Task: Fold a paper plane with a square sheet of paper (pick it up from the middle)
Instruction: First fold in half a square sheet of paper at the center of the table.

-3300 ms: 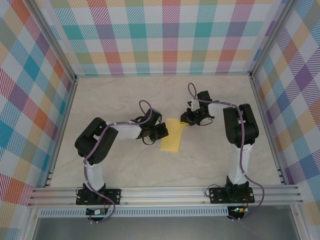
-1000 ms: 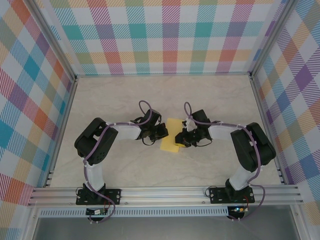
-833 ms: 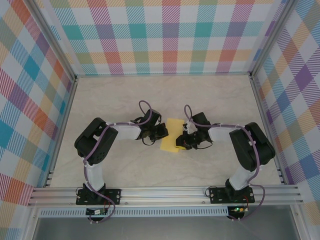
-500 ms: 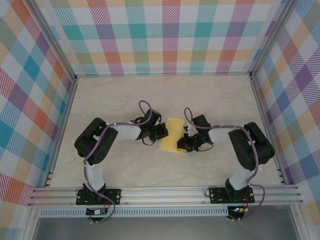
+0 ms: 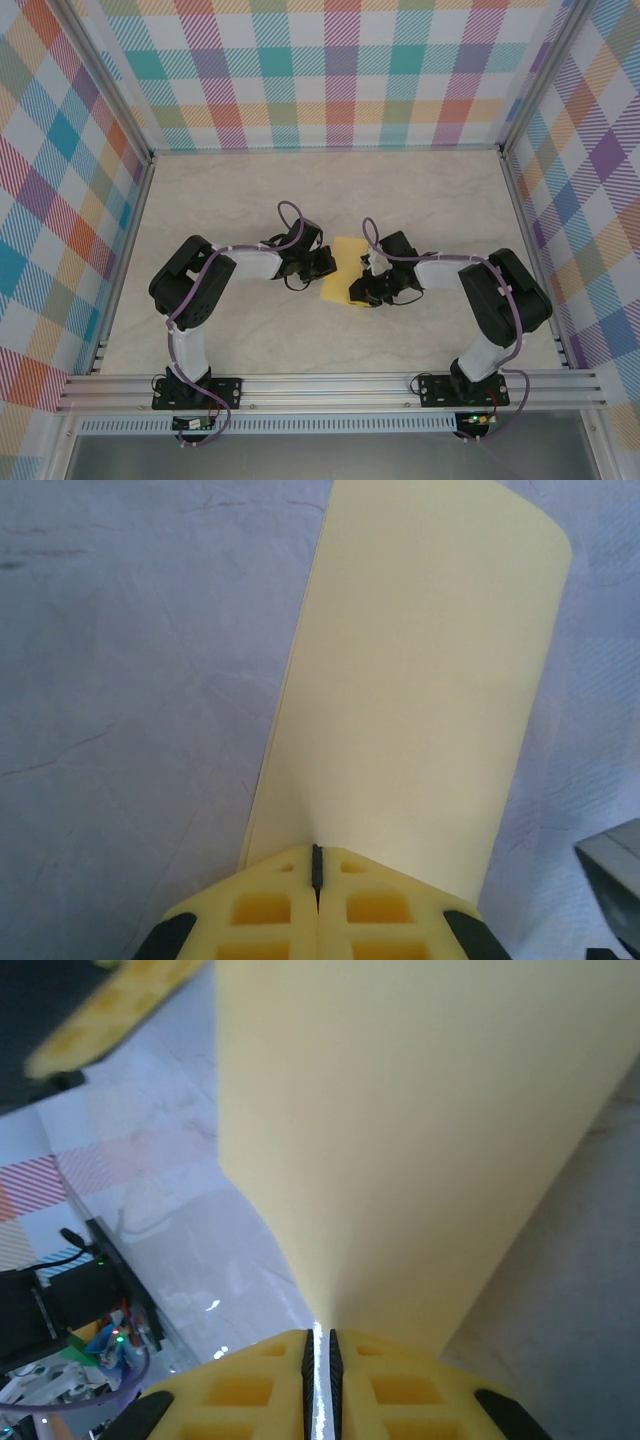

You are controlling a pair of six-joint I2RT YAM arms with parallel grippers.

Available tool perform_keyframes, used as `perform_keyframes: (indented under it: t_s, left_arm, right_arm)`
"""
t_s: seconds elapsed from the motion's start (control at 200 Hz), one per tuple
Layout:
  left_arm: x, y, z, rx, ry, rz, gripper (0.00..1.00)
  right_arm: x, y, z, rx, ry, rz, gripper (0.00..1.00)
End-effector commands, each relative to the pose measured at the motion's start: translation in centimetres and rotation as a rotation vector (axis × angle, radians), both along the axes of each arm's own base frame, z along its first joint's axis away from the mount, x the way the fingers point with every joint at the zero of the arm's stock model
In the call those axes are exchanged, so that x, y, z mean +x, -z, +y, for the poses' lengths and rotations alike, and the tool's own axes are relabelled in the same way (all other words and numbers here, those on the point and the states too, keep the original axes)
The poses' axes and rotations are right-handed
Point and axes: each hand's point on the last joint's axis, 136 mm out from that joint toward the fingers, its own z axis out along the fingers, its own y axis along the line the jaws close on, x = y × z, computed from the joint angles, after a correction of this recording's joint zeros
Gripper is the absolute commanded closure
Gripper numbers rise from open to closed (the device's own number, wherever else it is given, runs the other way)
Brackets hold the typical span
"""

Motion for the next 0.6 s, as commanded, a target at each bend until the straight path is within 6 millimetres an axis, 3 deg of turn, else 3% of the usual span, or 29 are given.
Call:
perform_keyframes:
  t_s: [0.0, 0.085, 0.19, 0.38, 0.485, 0.595]
  left_arm:
    - [-3.8, 3.8, 1.9, 0.109, 0.041, 0.136, 1.0]
    - [-3.9, 3.8, 1.9, 0.109, 0.042, 0.137, 1.0]
    - [-3.9, 3.7, 1.9, 0.112, 0.044, 0.136, 1.0]
    - [-3.9, 3.6, 2.0, 0.114, 0.047, 0.129, 1.0]
    - [-4.0, 3.6, 2.1, 0.116, 0.047, 0.13, 1.0]
    - [-3.9, 3.6, 2.0, 0.114, 0.048, 0.129, 1.0]
  right_arm:
    - [-1.2, 2.1, -1.2, -0.081, -0.02, 0.027, 0.85]
    - [-1.3, 1.9, -1.3, -0.085, -0.024, 0.029, 0.86]
    - [-0.2, -1.2, -0.4, -0.022, -0.021, -0.036, 0.86]
    - [5.7, -6.4, -0.8, 0.049, 0.084, -0.168, 0.84]
    - [8.8, -6.5, -1.1, 0.042, 0.121, -0.179, 0.85]
    - [11.3, -5.3, -1.2, 0.031, 0.152, -0.166, 0.85]
